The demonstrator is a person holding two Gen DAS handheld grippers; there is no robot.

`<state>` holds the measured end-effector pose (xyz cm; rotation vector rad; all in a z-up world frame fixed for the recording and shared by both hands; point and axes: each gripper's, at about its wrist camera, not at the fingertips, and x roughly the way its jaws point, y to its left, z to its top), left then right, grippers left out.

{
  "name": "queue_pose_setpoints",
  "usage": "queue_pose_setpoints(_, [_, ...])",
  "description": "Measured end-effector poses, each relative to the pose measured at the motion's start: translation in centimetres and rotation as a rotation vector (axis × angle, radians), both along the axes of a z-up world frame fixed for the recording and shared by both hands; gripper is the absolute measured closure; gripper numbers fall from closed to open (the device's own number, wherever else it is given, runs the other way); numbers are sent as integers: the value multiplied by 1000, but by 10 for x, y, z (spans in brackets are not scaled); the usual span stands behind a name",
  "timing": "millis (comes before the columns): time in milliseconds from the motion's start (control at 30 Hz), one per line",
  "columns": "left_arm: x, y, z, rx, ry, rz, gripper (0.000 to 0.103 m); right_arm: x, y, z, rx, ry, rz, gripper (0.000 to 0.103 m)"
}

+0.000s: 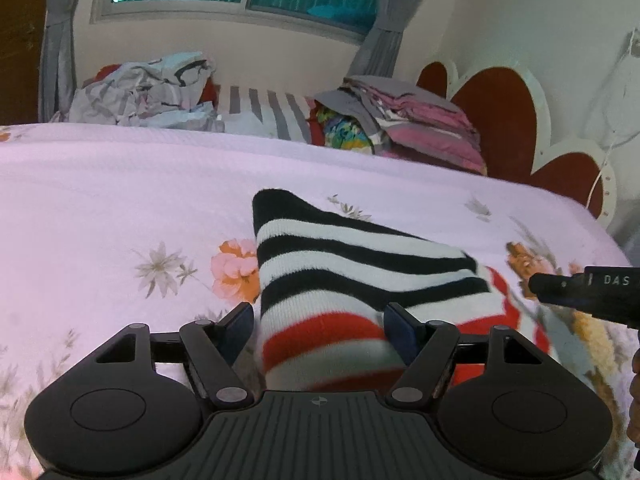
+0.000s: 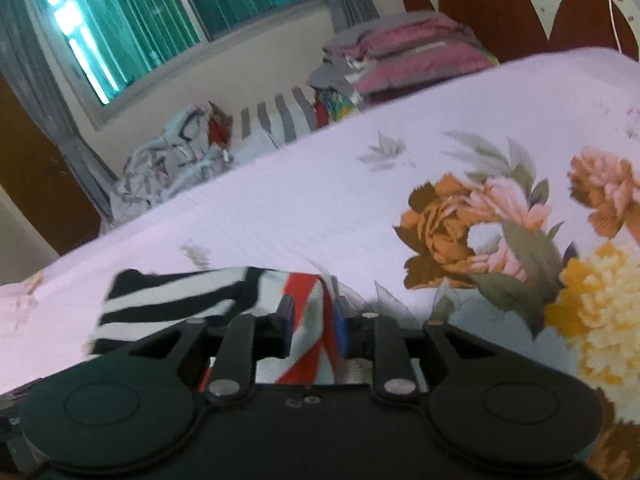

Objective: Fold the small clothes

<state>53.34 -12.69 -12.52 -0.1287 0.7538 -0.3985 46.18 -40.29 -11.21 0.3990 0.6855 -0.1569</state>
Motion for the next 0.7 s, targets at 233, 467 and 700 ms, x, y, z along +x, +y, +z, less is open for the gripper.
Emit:
queue_pose_setpoints(233, [-32,4,-1,-21,17,-12,32,-25,34,6,-71,3,135,81])
queue_pose_setpoints(467, [-37,2,-10,2,19,-20,32,-29,37,-24,-216,95,125,80])
queue_pose_setpoints(700, [-44,0,1,27,25,-13,32,-49,40,-7,-157,60,150,80])
